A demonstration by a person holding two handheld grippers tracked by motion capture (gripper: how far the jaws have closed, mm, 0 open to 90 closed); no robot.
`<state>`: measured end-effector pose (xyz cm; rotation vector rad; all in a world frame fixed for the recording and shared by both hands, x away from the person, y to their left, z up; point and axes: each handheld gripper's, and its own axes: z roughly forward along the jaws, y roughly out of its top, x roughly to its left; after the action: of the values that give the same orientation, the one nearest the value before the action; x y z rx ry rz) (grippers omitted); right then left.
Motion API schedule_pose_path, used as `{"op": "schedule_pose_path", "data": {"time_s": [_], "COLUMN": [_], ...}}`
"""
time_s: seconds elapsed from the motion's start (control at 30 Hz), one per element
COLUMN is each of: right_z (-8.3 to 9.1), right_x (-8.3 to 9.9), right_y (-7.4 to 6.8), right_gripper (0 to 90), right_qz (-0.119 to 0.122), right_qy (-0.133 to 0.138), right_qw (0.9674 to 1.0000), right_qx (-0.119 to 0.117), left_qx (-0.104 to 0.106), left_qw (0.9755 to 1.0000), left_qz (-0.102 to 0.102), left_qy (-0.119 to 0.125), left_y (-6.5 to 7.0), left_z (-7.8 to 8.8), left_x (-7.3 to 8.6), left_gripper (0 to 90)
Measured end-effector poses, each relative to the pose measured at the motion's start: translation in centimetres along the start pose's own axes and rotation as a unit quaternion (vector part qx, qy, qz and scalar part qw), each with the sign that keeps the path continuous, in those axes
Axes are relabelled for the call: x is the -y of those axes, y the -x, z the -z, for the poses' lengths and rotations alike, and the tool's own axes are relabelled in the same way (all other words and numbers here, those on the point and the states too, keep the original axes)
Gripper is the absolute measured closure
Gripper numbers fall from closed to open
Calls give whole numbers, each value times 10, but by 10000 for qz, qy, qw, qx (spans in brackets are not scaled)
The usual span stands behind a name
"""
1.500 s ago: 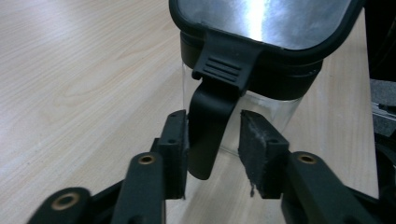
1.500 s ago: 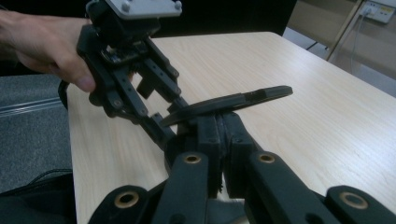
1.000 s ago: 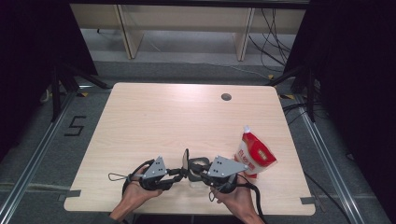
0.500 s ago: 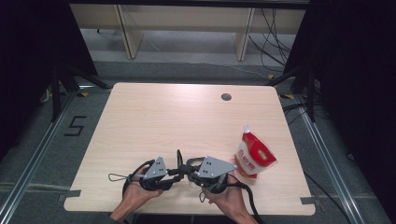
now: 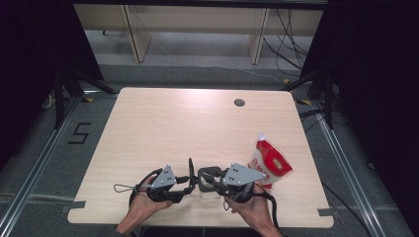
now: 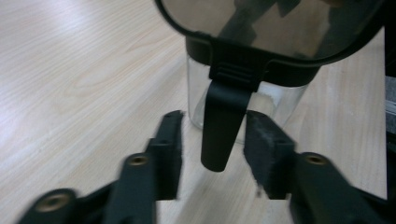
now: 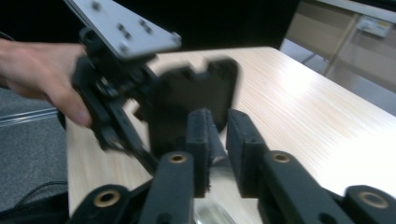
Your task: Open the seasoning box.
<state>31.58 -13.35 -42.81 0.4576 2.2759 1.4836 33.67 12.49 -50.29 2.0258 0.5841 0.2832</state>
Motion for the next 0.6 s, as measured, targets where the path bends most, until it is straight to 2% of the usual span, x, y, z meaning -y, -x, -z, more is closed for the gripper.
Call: {"op": "schedule_pose_path", "data": {"time_s": [0.03,0.07,0.1,0.17,0.2,0.23,0.27,0.33,0.37,0.4,0.43,0.53,0.57,0.6], "right_z": [9,9,13,30,33,38,42,47,54,54,61,69,77,79], "right_x": [8,8,11,24,27,31,34,37,43,43,47,51,54,56], "right_y": [6,6,9,16,18,19,20,21,24,24,26,25,26,25], "right_gripper": [743,743,730,679,668,652,639,622,602,602,584,564,547,542], "right_qz": [-108,-108,-121,-334,-284,-387,-415,-472,-522,-522,-559,-637,-630,-689], "right_qy": [-7,-7,-27,-26,-26,-65,-104,-129,-104,-104,-90,-104,-89,-57], "right_qw": [9999,9999,9998,9988,9988,9982,9981,9974,9971,9971,9968,9958,9955,9953], "right_qx": [116,116,161,351,386,449,452,529,551,551,572,654,699,685], "left_qx": [-15,-15,-55,8,8,-2,-5,-24,-70,-70,-96,-113,-150,-214], "left_qw": [9999,9999,9997,9994,9994,9993,9995,9993,9986,9986,9977,9973,9974,9958], "left_qz": [80,80,211,303,303,342,286,355,505,505,662,716,706,890], "left_qy": [68,68,76,135,135,125,93,73,103,103,51,80,43,48], "left_y": [0,0,1,0,0,1,2,3,6,6,6,5,4,6], "left_z": [1,1,4,7,7,9,10,11,13,13,17,19,21,22], "left_x": [1,1,2,2,2,2,2,3,4,4,5,6,7,7], "left_gripper": [508,482,482,390,380,361,349,327,314,305,294,271,264,259]}}
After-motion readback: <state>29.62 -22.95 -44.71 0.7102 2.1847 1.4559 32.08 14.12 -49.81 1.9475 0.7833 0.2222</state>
